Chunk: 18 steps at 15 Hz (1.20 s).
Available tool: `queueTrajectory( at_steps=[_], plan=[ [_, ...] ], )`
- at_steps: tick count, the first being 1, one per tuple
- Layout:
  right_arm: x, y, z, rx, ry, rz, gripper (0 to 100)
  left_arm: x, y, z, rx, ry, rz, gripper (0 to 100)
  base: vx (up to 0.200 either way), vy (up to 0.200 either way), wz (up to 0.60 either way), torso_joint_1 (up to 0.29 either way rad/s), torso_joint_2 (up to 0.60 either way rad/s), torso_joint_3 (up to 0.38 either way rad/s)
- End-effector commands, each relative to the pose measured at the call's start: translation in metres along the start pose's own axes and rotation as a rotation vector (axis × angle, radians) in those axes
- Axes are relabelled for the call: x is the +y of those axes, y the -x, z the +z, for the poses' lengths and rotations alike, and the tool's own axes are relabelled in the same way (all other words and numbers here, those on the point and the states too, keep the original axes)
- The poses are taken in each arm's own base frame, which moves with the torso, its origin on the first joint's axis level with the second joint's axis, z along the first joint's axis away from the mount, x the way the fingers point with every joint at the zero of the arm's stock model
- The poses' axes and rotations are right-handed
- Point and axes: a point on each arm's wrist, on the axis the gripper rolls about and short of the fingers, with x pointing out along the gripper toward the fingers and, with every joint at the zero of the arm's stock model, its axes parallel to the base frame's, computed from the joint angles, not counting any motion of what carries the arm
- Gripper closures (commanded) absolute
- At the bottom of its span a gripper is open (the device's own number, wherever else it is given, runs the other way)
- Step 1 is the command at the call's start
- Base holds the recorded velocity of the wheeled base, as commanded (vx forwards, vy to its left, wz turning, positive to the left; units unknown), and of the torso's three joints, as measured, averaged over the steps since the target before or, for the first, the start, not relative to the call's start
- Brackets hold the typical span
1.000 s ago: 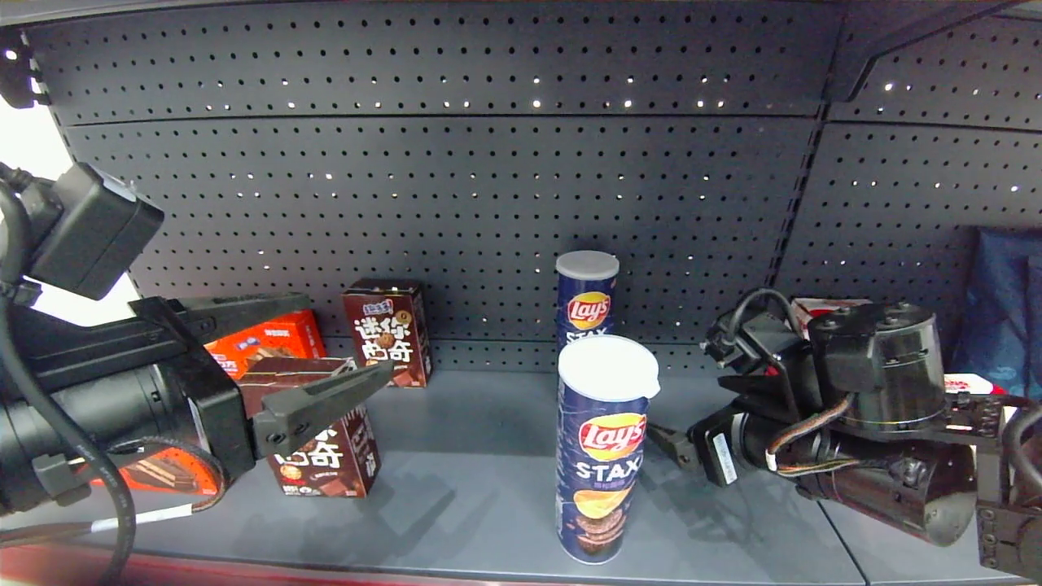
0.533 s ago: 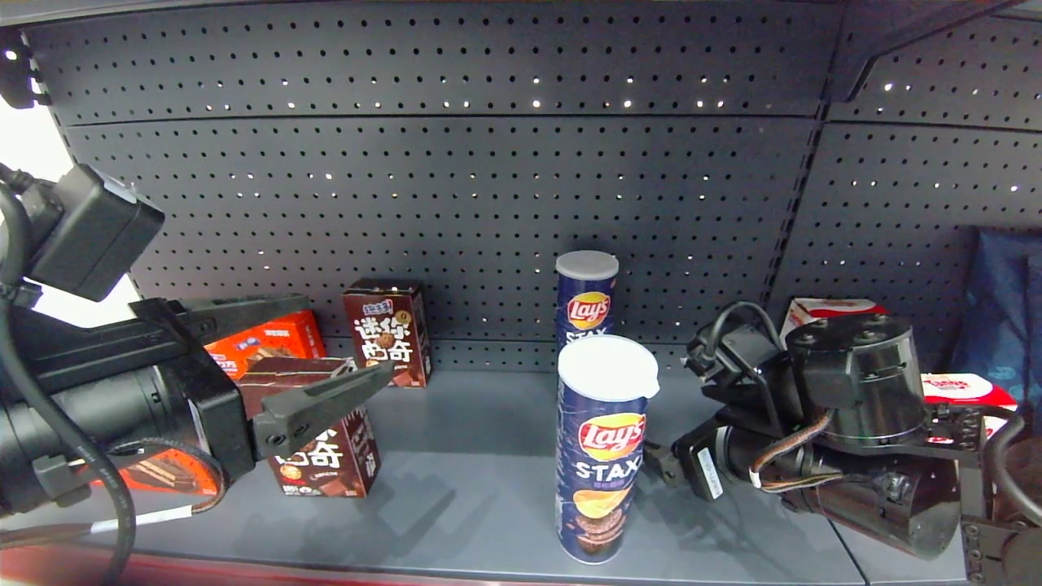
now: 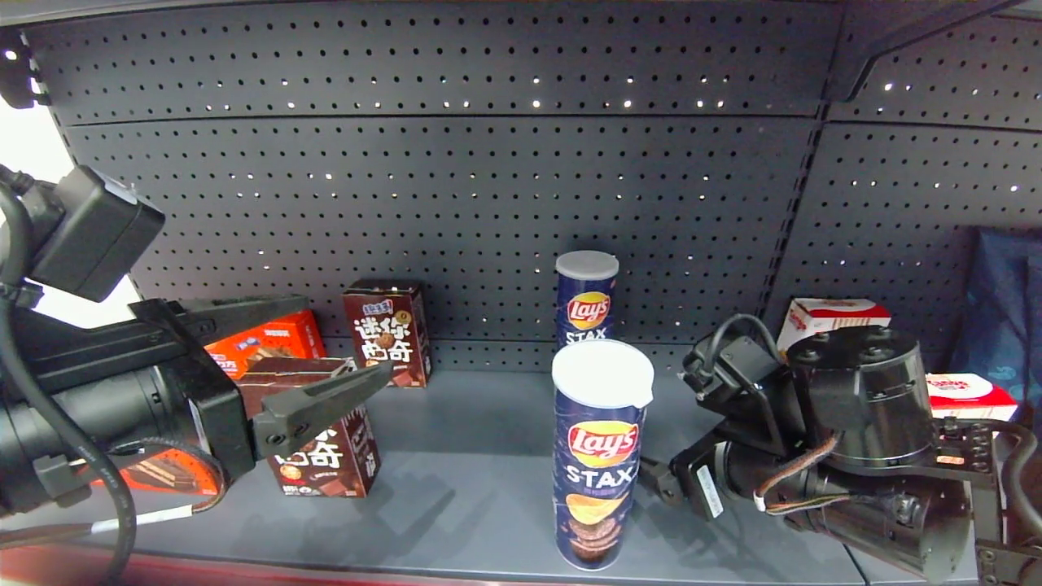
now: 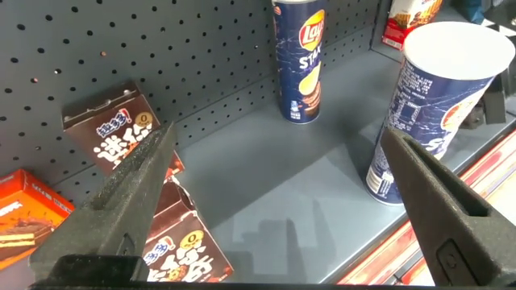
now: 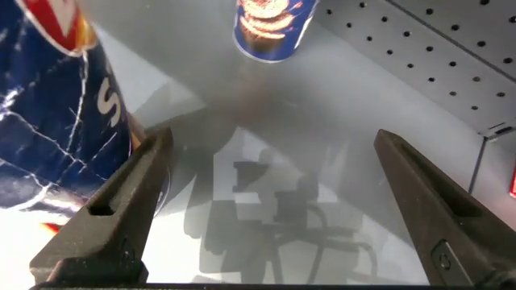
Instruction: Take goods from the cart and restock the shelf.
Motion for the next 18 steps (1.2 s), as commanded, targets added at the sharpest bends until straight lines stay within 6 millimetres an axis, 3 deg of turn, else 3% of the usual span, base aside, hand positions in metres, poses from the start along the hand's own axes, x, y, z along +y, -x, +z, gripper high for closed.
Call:
queueTrajectory(
  at_steps=[1,8,11,13,16,18],
  plan=[
    [0.0,0.005,-0.002,0.0,0.002,0.003,0,0.0,0.0,0.0,-0.001,0.0,0.001,0,0.0,0.0,0.0,0.0,0.0,0.0],
    [-0.007,0.01,-0.007,0.002,-0.009,-0.015,0,0.0,0.0,0.0,-0.001,0.0,0.001,0,0.0,0.0,0.0,0.0,0.0,0.0],
    [-0.023,0.019,0.005,-0.074,-0.052,-0.064,0,0.0,0.001,0.0,-0.003,0.003,0.002,0,0.0,0.0,0.0,0.0,0.0,0.0],
    [-0.044,0.037,0.015,-0.148,-0.099,-0.132,0,0.0,0.009,0.004,-0.032,-0.001,0.008,0,0.0,0.0,0.0,0.0,0.0,0.0],
    [-0.089,0.09,0.022,-0.292,-0.187,-0.325,0,0.003,0.034,0.008,-0.095,-0.007,0.068,0,0.0,0.0,0.0,0.0,0.0,0.0],
    [-0.116,0.134,0.009,-0.365,-0.243,-0.524,0,0.006,0.06,-0.007,-0.111,0.011,0.156,0,0.0,0.0,0.0,0.0,0.0,0.0]
  ],
)
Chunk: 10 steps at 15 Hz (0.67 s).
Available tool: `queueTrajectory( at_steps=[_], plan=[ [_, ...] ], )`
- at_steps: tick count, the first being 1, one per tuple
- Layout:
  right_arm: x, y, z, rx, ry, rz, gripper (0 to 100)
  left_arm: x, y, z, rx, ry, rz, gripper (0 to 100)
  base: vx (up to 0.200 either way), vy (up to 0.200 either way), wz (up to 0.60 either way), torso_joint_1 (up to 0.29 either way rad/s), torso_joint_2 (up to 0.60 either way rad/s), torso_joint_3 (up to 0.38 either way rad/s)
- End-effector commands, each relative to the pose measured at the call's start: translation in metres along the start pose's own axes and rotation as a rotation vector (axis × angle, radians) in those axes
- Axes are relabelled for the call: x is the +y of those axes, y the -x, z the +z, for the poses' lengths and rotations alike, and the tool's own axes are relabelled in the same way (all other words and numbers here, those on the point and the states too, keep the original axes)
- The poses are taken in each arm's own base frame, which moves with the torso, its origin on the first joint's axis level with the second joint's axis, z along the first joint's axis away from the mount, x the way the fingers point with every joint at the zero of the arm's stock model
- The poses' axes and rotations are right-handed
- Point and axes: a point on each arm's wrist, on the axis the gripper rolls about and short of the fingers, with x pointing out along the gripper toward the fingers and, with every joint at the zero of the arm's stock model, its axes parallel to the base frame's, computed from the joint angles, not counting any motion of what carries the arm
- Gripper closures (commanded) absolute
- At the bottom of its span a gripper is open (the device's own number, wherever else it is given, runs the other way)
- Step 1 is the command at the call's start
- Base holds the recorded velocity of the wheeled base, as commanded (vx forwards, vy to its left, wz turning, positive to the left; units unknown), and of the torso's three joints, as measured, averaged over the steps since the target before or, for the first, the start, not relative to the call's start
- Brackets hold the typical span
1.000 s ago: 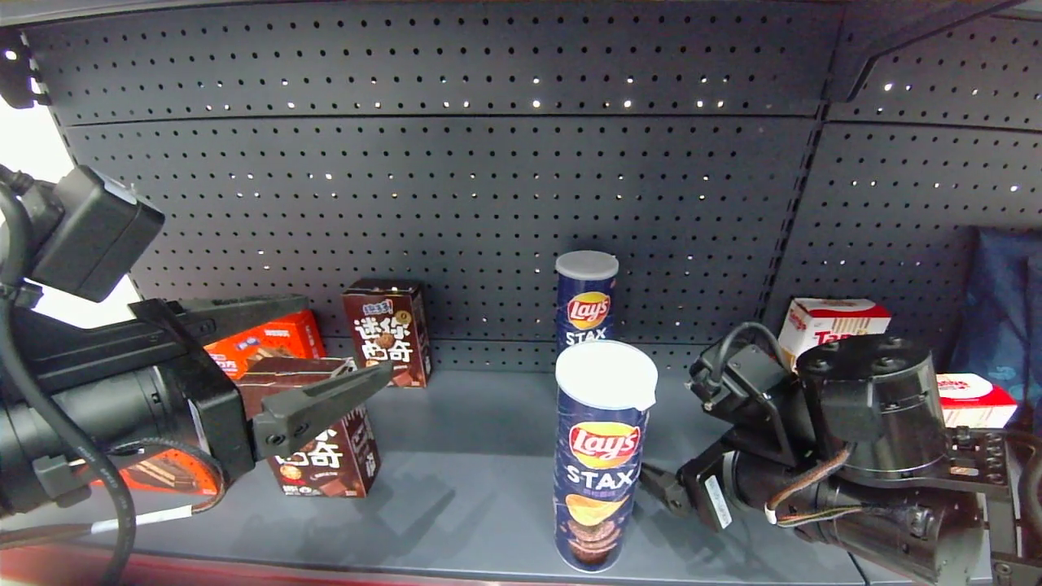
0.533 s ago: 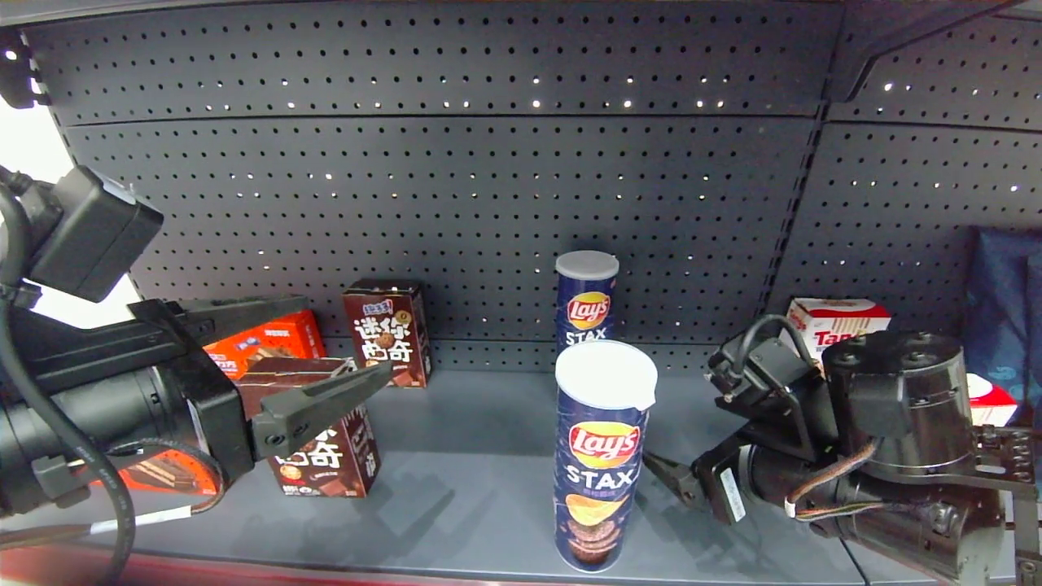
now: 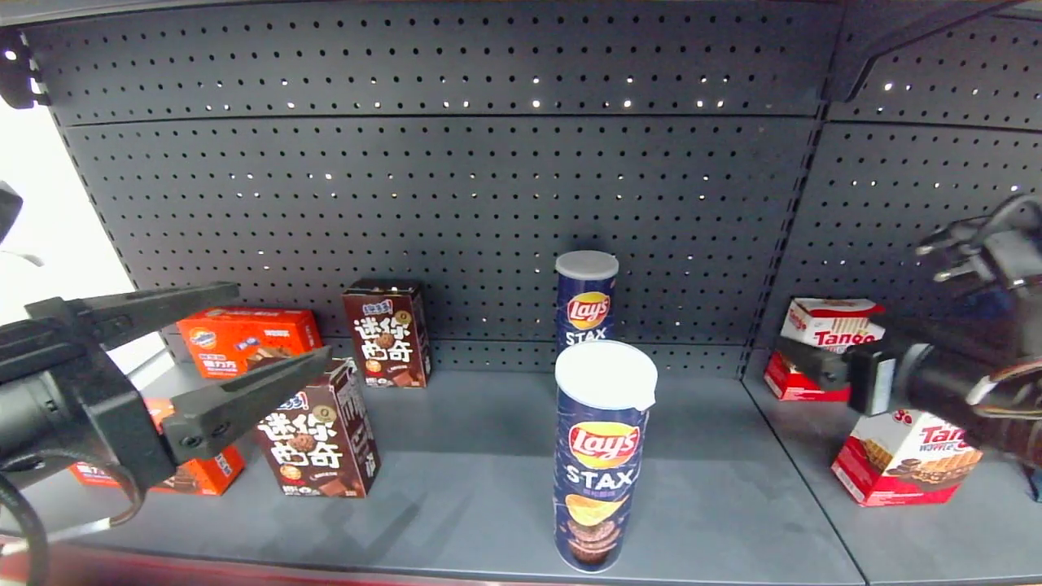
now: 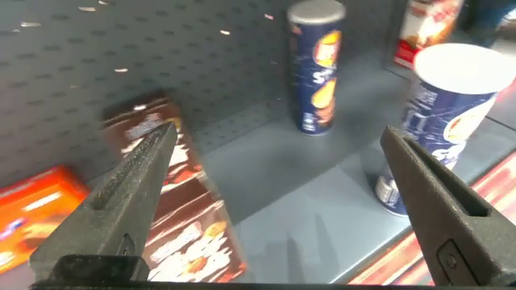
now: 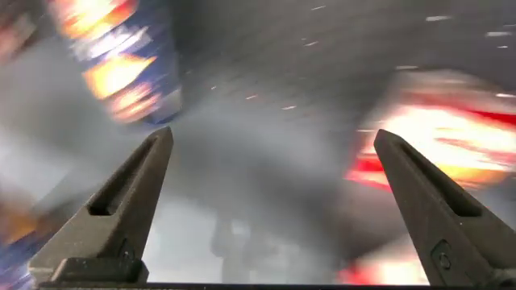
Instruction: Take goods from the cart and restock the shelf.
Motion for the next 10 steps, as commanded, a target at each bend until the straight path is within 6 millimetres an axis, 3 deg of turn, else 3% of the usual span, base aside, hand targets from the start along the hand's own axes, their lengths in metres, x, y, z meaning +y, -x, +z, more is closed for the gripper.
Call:
queueTrajectory(
  at_steps=[1,3,4,5,6,10],
  plan=[
    [-0.053,0.061,0.005,-0.148,-0.068,-0.251,0,0.003,0.038,-0.02,-0.043,0.017,0.108,0,0.0,0.0,0.0,0.0,0.0,0.0],
    [-0.064,0.087,-0.017,-0.149,-0.081,-0.364,0,-0.001,0.057,-0.047,-0.023,0.032,0.152,0,0.0,0.0,0.0,0.0,0.0,0.0],
    [-0.065,0.11,-0.048,-0.128,-0.084,-0.432,0,-0.008,0.075,-0.077,0.007,0.043,0.182,0,0.0,0.0,0.0,0.0,0.0,0.0],
    [-0.064,0.116,-0.058,-0.122,-0.083,-0.445,0,-0.01,0.079,-0.085,0.012,0.044,0.188,0,0.0,0.0,0.0,0.0,0.0,0.0],
    [-0.059,0.13,-0.088,-0.096,-0.082,-0.485,0,-0.015,0.09,-0.103,0.017,0.048,0.23,0,0.0,0.0,0.0,0.0,0.0,0.0],
    [-0.052,0.155,-0.136,-0.093,-0.098,-0.625,0,-0.021,0.105,-0.137,0.032,0.081,0.367,0,0.0,0.0,0.0,0.0,0.0,0.0]
  ],
)
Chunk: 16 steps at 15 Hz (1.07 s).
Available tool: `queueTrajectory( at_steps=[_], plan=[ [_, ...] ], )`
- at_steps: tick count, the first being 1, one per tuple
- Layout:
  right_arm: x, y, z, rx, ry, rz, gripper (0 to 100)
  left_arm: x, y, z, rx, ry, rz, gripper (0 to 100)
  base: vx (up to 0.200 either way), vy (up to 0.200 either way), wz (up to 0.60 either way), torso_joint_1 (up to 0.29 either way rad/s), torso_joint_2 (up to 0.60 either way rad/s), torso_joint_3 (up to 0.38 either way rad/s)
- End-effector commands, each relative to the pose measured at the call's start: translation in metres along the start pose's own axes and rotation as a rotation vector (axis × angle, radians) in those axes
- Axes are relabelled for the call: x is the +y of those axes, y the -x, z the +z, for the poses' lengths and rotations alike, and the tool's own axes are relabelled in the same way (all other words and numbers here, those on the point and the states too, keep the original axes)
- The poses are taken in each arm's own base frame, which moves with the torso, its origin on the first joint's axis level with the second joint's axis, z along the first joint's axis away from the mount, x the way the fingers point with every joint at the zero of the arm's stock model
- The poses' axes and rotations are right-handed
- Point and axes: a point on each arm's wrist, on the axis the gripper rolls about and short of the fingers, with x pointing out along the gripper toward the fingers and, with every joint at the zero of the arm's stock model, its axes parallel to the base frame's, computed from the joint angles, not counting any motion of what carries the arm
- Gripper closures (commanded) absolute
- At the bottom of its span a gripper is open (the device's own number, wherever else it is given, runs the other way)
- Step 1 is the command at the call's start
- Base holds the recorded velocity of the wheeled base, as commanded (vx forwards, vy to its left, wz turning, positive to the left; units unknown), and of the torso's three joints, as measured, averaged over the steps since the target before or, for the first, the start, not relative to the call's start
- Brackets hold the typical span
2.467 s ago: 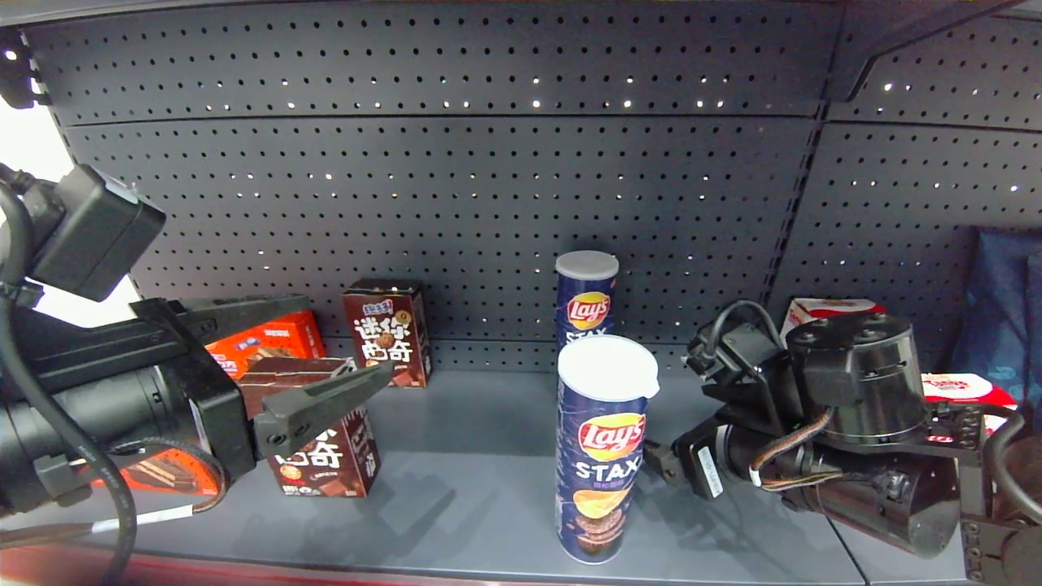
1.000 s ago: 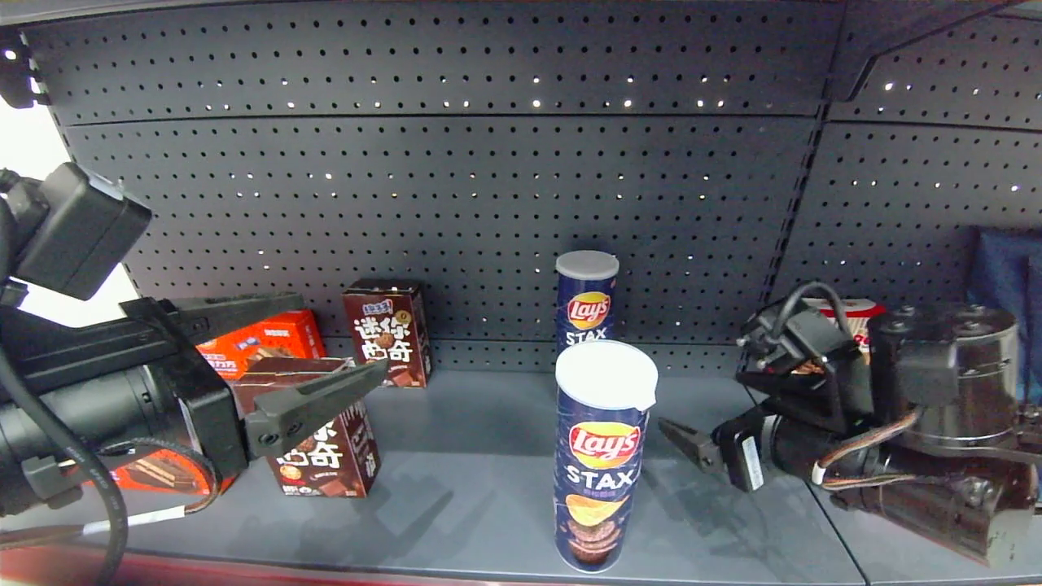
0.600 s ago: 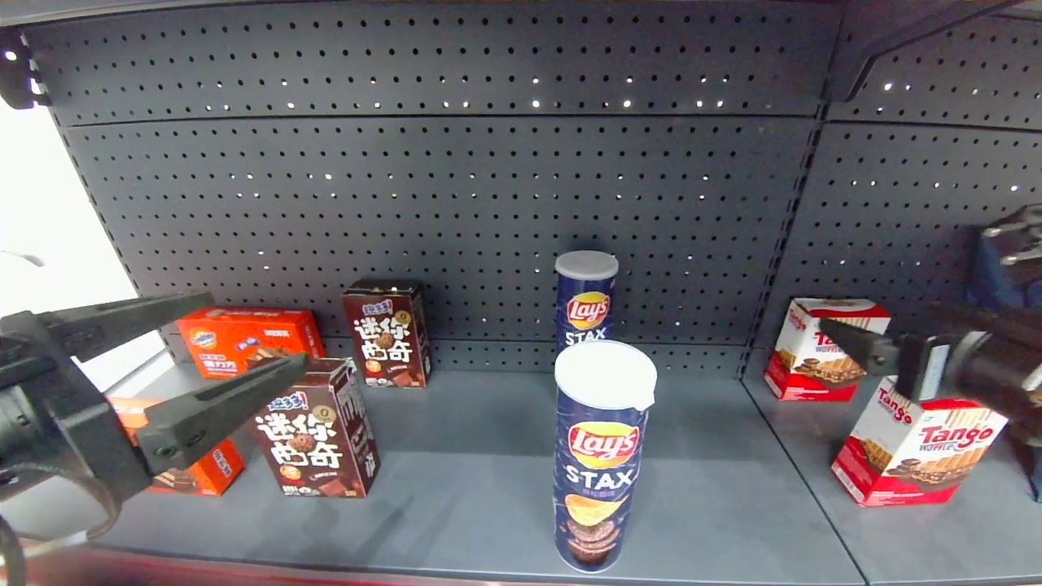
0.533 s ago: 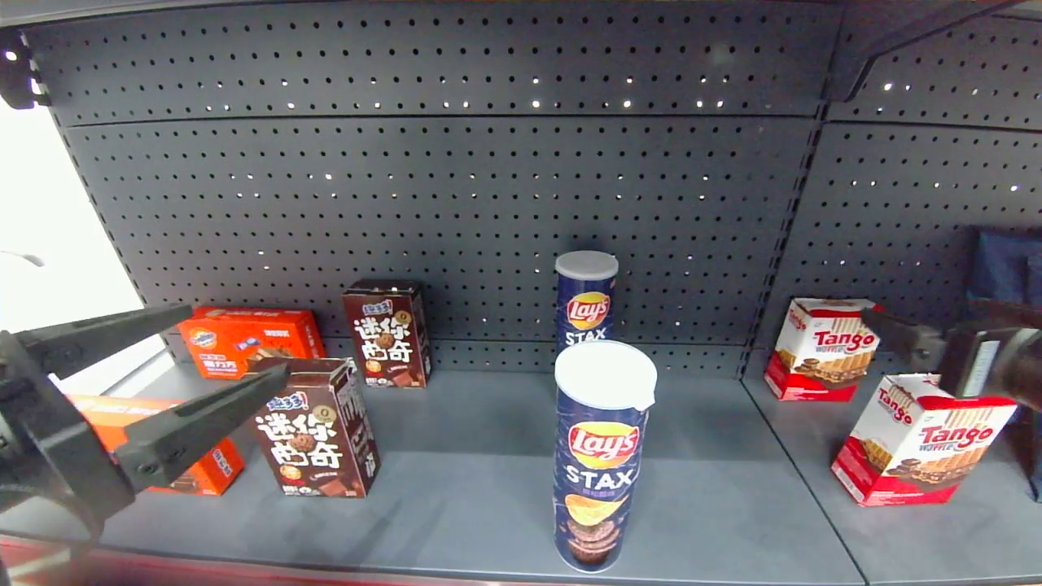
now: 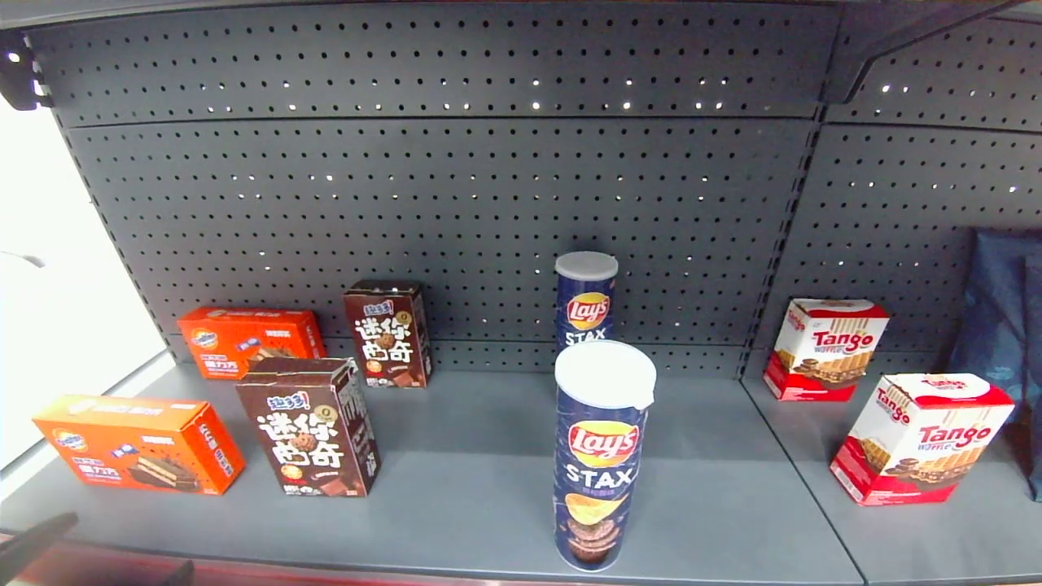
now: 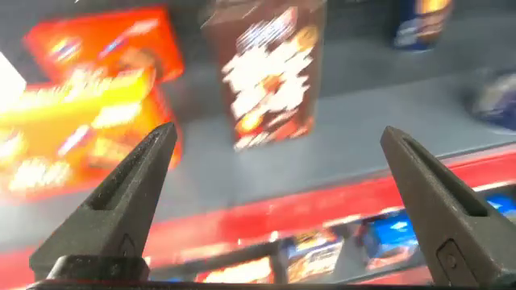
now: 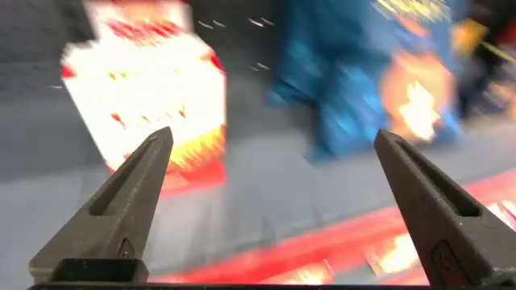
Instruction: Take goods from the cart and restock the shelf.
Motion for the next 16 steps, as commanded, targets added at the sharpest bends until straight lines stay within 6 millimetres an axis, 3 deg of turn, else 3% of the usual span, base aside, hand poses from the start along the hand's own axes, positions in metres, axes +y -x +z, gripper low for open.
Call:
queueTrajectory(
  at_steps=[1,4,6,9,16],
  plan=[
    [-0.013,0.03,-0.029,-0.073,-0.036,-0.081,0,-0.002,0.017,-0.026,-0.053,0.018,0.059,0,0.0,0.0,0.0,0.0,0.0,0.0],
    [-0.022,0.059,-0.069,-0.068,-0.045,-0.058,0,-0.003,0.036,-0.046,-0.028,0.021,0.106,0,0.0,0.0,0.0,0.0,0.0,0.0],
    [-0.021,0.059,-0.068,-0.088,-0.071,0.088,0,-0.006,0.051,-0.063,-0.049,0.013,0.11,0,0.0,0.0,0.0,0.0,0.0,0.0],
    [-0.013,0.061,-0.07,-0.1,-0.044,0.419,0,-0.006,0.051,-0.066,-0.041,-0.022,0.095,0,0.0,0.0,0.0,0.0,0.0,0.0],
    [-0.013,0.063,-0.074,-0.085,-0.043,0.437,0,-0.006,0.051,-0.066,-0.056,-0.048,-0.103,0,0.0,0.0,0.0,0.0,0.0,0.0]
  ],
)
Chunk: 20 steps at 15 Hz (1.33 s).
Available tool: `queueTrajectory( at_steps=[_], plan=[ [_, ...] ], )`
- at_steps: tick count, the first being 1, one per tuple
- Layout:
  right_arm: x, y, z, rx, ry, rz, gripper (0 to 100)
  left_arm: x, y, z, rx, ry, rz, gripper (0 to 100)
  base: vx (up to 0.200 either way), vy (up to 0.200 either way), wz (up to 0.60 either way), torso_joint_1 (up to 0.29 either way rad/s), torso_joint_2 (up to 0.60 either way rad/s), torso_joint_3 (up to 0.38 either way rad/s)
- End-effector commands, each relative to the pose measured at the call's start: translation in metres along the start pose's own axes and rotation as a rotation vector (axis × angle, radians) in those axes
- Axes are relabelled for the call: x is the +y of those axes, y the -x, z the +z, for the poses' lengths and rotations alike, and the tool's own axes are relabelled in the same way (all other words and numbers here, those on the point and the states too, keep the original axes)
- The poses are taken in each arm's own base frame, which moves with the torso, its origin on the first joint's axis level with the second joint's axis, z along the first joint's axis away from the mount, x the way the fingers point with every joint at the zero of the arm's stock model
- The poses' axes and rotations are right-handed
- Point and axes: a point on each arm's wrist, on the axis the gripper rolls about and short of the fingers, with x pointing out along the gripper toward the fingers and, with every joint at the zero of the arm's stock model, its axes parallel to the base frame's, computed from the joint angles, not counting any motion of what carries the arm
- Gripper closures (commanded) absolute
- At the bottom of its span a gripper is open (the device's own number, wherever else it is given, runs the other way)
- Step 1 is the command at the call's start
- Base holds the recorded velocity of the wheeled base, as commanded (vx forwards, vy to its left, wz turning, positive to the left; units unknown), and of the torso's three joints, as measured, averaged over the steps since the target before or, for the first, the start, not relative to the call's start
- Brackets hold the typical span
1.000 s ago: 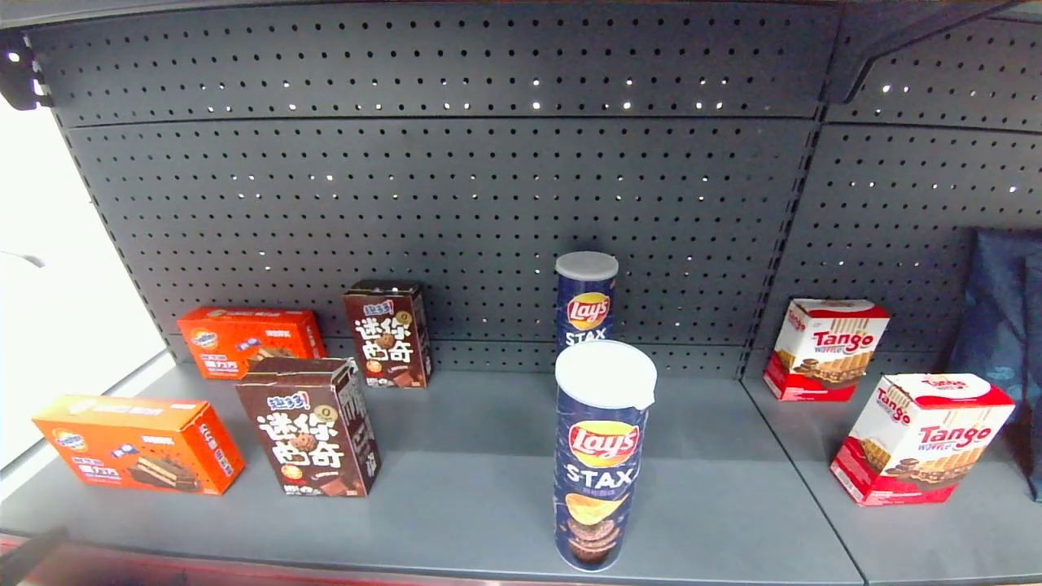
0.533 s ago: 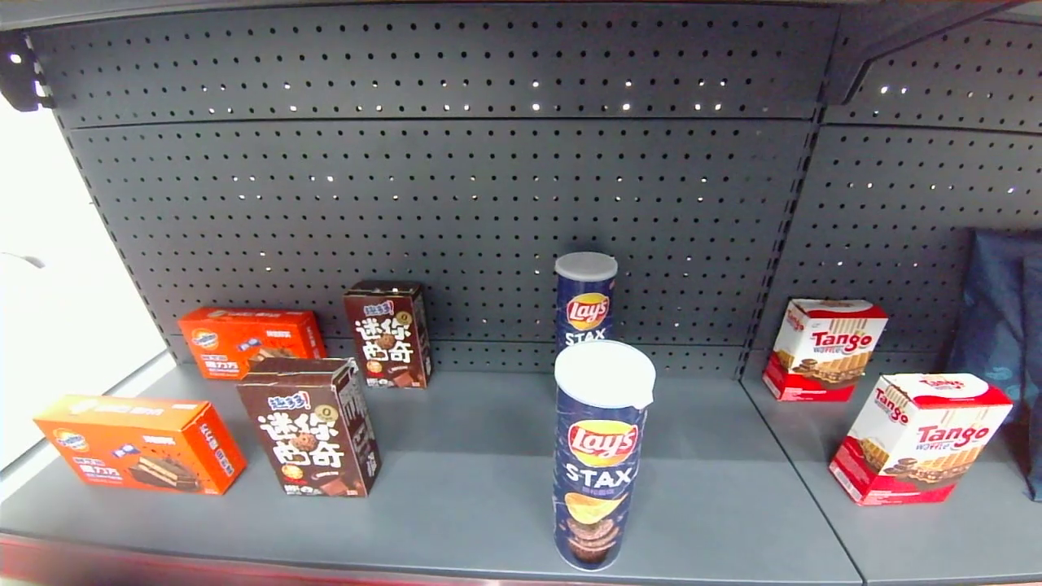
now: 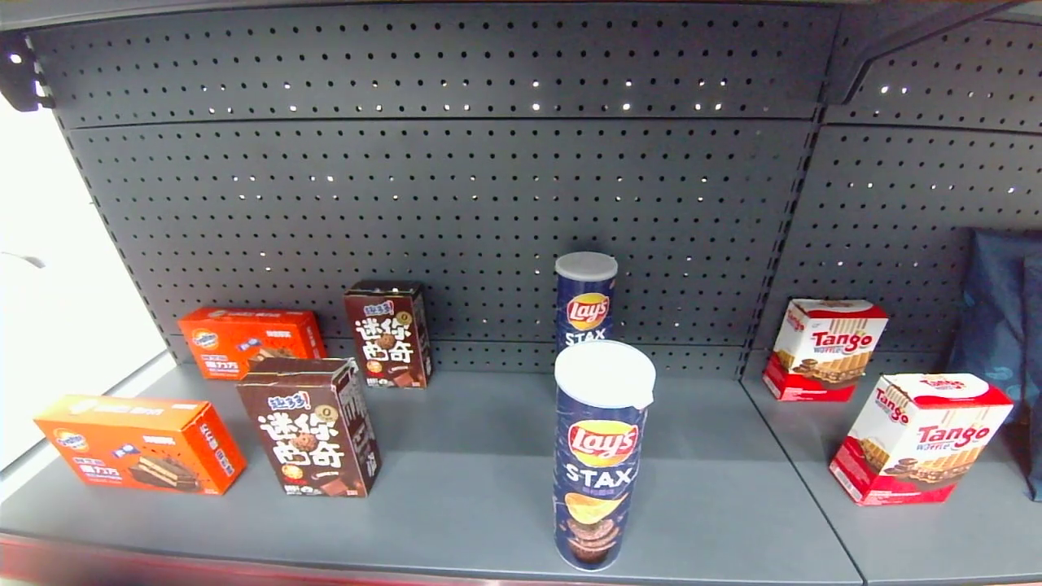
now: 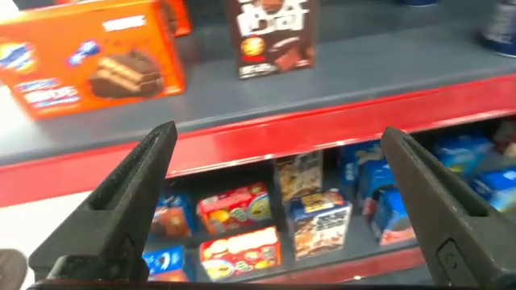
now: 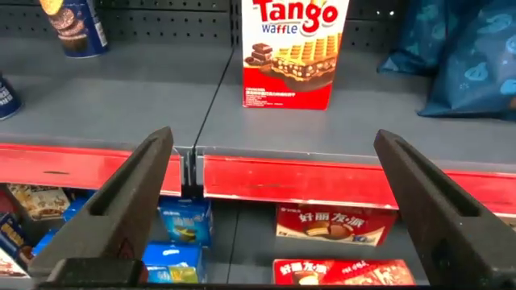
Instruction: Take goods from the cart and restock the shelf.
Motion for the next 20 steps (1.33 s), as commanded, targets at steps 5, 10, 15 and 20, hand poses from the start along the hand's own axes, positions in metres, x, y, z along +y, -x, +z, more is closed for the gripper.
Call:
queueTrajectory(
  at_steps=[5,10,15,20],
  plan=[
    [-0.0004,0.0,-0.0003,0.0,0.003,-0.014,0,0.0043,-0.0003,-0.0006,-0.004,0.031,0.117,0,0.0,0.0,0.0,0.0,0.0,0.0],
    [-0.0004,0.0,-0.0003,0.0,0.001,-0.014,0,0.0018,-0.0003,0.0002,0.007,0.071,0.254,0,0.0,0.0,0.0,0.0,0.0,0.0],
    [-0.0003,0.0002,-0.0001,0.003,-0.001,-0.016,0,0.0015,-0.0004,-0.0001,-0.001,0.085,0.256,0,0.0,0.0,0.0,0.0,0.0,0.0],
    [0.001,-0.0077,0.0021,0.099,-0.015,-0.126,0,0.0015,-0.0003,0.0003,-0.003,0.084,0.255,0,0.0,0.0,0.0,0.0,0.0,0.0]
  ],
)
